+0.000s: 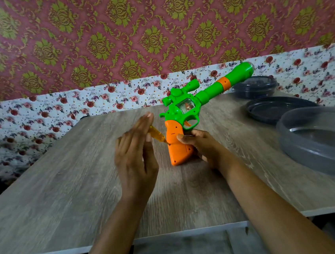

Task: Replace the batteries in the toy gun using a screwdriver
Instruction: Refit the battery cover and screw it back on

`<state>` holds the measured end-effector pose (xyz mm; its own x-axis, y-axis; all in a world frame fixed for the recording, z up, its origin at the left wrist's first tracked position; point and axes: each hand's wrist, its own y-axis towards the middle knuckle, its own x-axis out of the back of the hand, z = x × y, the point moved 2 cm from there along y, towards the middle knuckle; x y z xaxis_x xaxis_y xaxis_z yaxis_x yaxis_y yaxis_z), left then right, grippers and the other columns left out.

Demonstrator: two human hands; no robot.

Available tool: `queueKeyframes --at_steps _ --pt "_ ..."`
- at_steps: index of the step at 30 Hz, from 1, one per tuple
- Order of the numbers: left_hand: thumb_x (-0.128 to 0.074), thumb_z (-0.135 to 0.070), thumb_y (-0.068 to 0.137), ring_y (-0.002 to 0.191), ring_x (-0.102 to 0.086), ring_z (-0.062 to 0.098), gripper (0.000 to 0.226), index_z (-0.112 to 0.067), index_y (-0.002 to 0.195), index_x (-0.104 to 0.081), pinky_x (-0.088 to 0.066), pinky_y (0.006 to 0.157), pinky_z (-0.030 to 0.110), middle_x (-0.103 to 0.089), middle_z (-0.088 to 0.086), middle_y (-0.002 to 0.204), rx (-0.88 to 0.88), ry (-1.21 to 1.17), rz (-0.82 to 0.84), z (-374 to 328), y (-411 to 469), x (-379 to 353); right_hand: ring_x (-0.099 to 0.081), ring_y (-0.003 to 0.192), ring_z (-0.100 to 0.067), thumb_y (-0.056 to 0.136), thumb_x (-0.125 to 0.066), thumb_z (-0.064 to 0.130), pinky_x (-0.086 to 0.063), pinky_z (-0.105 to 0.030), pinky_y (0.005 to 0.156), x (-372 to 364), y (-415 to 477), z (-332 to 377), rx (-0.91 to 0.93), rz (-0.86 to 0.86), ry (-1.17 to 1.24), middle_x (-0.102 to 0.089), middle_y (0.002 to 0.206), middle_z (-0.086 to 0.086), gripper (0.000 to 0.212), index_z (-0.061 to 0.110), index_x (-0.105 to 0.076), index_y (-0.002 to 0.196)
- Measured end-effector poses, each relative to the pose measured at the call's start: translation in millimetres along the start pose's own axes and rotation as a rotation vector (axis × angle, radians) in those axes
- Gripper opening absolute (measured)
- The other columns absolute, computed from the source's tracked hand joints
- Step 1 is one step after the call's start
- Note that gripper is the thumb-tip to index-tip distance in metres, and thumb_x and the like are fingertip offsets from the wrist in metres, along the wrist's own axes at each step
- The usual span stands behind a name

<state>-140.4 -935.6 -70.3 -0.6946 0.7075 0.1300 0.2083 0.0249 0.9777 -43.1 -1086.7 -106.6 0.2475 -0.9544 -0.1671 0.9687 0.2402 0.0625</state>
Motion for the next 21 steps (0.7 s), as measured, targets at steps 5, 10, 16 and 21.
queueKeyframes --at_steps 5,10,16,21 --pt "-0.058 -0.016 0.09 0.101 -0.06 0.014 0.027 -0.011 0.116 -0.059 -0.049 0.084 0.018 -0.06 0.005 0.118 0.012 -0.065 0.018 0.5 0.5 2.5 -0.064 0.088 -0.012 0.087 -0.059 0.014 -0.052 -0.027 0.075 0.7 -0.5 -1.0 0.005 0.012 0.013 -0.066 0.099 -0.002 0.011 0.02 -0.061 0.096" --pt "-0.057 -0.004 0.089 0.092 -0.056 0.001 0.031 -0.01 0.12 -0.053 -0.043 0.08 0.007 -0.063 0.004 0.105 0.04 -0.023 -0.012 2.4 0.7 2.1 -0.064 0.091 -0.012 0.087 -0.06 0.016 -0.051 -0.028 0.077 0.9 -0.1 -1.4 -0.004 0.013 0.004 -0.066 0.102 -0.002 0.016 0.02 -0.06 0.102" --pt "-0.047 -0.008 0.093 0.117 -0.054 0.014 0.034 -0.007 0.126 -0.055 -0.043 0.093 0.013 -0.057 0.011 0.128 0.04 -0.034 0.072 0.5 0.1 -0.3 -0.061 0.105 -0.021 0.086 -0.061 0.018 -0.047 -0.037 0.093 1.2 0.6 -1.9 -0.017 -0.008 -0.025 -0.064 0.114 -0.006 0.018 0.021 -0.06 0.103" --pt "-0.057 -0.006 0.089 0.092 -0.05 -0.008 0.027 -0.015 0.114 -0.056 -0.041 0.078 0.008 -0.053 0.007 0.103 -0.01 -0.049 0.067 1.3 1.0 -0.5 -0.06 0.109 -0.024 0.086 -0.061 0.017 -0.047 -0.041 0.096 0.2 0.5 -3.0 -0.01 0.012 -0.031 -0.064 0.119 -0.01 0.025 0.018 -0.059 0.111"
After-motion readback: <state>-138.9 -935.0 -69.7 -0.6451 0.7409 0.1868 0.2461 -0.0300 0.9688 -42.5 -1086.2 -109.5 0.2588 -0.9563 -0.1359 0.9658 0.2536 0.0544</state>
